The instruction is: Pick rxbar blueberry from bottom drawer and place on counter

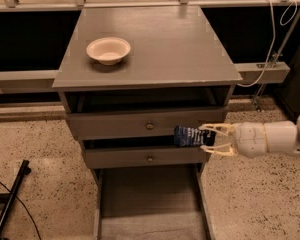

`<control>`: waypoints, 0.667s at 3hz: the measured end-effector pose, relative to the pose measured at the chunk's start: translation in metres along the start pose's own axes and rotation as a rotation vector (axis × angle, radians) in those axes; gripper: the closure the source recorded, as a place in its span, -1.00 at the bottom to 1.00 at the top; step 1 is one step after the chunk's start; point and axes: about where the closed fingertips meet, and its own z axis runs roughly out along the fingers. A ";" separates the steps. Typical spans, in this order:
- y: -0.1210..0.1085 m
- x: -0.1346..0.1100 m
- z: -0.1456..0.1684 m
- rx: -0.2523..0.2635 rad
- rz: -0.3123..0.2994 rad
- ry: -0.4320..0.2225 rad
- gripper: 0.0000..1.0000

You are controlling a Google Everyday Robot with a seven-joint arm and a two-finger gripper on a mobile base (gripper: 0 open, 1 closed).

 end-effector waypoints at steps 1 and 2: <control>-0.056 -0.067 -0.027 -0.025 -0.140 0.135 1.00; -0.114 -0.091 -0.032 -0.046 -0.128 0.213 1.00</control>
Offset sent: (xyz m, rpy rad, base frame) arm 0.0822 0.0361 0.2086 -0.3073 -0.0719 -0.0816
